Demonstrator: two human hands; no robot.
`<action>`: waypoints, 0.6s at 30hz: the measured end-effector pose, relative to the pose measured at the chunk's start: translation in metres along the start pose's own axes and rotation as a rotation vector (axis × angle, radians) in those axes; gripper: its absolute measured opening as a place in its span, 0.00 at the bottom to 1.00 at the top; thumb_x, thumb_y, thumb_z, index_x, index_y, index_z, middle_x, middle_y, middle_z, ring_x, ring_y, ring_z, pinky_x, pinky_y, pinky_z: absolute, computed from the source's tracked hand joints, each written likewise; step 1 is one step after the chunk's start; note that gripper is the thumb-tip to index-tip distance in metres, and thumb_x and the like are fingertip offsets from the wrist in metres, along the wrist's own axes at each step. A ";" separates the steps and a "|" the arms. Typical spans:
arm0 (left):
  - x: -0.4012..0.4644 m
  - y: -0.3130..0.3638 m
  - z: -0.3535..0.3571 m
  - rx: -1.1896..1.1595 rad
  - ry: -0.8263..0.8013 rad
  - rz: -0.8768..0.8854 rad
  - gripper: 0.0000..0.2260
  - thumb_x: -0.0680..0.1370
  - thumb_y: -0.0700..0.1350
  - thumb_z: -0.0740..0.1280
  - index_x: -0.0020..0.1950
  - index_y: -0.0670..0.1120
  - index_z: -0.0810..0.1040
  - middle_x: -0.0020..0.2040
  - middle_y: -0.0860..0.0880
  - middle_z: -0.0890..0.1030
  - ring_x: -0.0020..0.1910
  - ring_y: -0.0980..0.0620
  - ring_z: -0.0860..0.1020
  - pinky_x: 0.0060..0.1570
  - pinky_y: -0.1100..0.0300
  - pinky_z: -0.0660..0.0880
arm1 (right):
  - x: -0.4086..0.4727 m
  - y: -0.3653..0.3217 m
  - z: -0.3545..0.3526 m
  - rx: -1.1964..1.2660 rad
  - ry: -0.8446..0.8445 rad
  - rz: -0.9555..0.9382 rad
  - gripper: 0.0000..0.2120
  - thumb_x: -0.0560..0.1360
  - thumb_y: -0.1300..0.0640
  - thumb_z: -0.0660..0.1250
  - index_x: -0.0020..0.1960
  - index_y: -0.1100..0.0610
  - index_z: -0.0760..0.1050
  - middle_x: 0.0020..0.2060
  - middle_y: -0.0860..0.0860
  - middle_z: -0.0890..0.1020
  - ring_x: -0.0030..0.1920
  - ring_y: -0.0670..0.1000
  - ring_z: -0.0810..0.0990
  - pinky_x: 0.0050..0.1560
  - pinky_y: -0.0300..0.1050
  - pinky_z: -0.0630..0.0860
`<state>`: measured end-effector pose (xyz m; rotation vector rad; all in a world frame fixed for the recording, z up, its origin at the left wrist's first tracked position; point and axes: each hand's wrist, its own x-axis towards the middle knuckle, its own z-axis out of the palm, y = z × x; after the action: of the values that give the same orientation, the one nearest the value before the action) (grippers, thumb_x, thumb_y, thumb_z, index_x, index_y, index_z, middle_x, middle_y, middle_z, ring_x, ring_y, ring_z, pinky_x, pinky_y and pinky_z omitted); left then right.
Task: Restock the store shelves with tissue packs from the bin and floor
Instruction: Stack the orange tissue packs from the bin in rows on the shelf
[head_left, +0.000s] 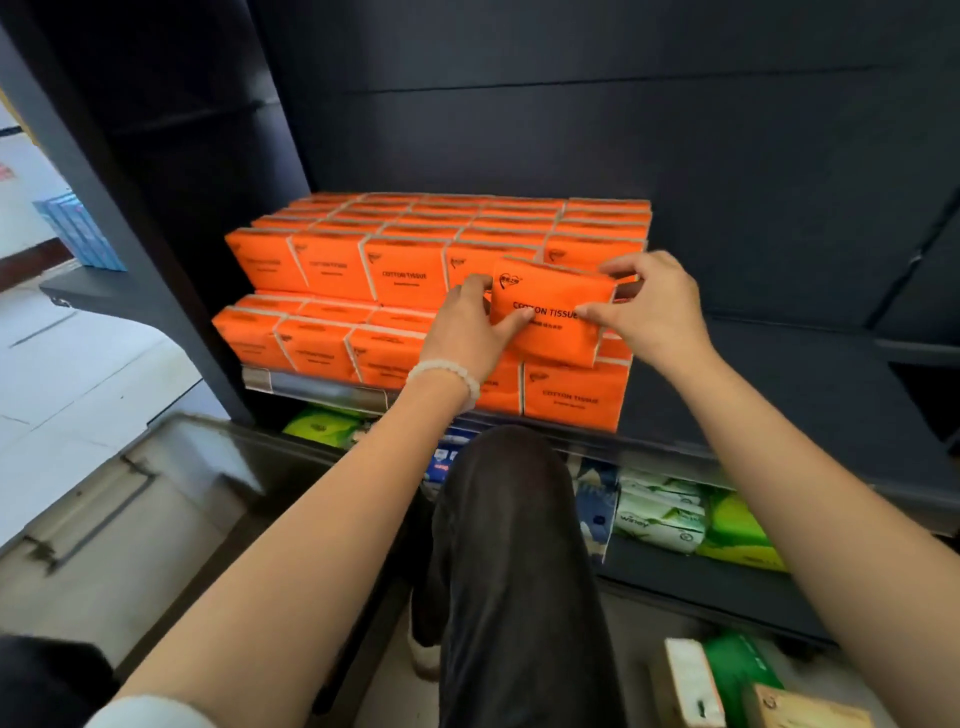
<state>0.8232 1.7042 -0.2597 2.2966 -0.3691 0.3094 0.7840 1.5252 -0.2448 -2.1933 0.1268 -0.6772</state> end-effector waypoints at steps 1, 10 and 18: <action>0.007 0.007 0.007 -0.013 -0.010 0.003 0.27 0.74 0.55 0.69 0.68 0.44 0.68 0.59 0.43 0.76 0.56 0.45 0.75 0.56 0.53 0.72 | 0.007 0.006 -0.005 -0.005 0.011 0.003 0.23 0.64 0.58 0.79 0.57 0.56 0.77 0.54 0.50 0.72 0.48 0.48 0.77 0.52 0.40 0.74; 0.049 0.021 0.053 0.068 -0.008 0.113 0.22 0.76 0.50 0.68 0.66 0.43 0.69 0.56 0.44 0.76 0.55 0.46 0.76 0.54 0.54 0.73 | 0.046 0.057 -0.008 -0.020 0.077 -0.004 0.19 0.65 0.61 0.77 0.54 0.55 0.78 0.51 0.48 0.71 0.51 0.51 0.78 0.57 0.50 0.77; 0.062 0.012 0.057 0.386 0.111 0.218 0.24 0.74 0.49 0.69 0.68 0.47 0.67 0.60 0.45 0.73 0.57 0.44 0.74 0.46 0.51 0.74 | 0.058 0.065 0.008 -0.038 0.101 -0.108 0.19 0.67 0.61 0.76 0.56 0.59 0.77 0.54 0.50 0.70 0.54 0.46 0.73 0.59 0.45 0.75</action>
<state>0.8822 1.6438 -0.2699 2.6028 -0.5426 0.6648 0.8464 1.4693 -0.2723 -2.2153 0.0737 -0.8527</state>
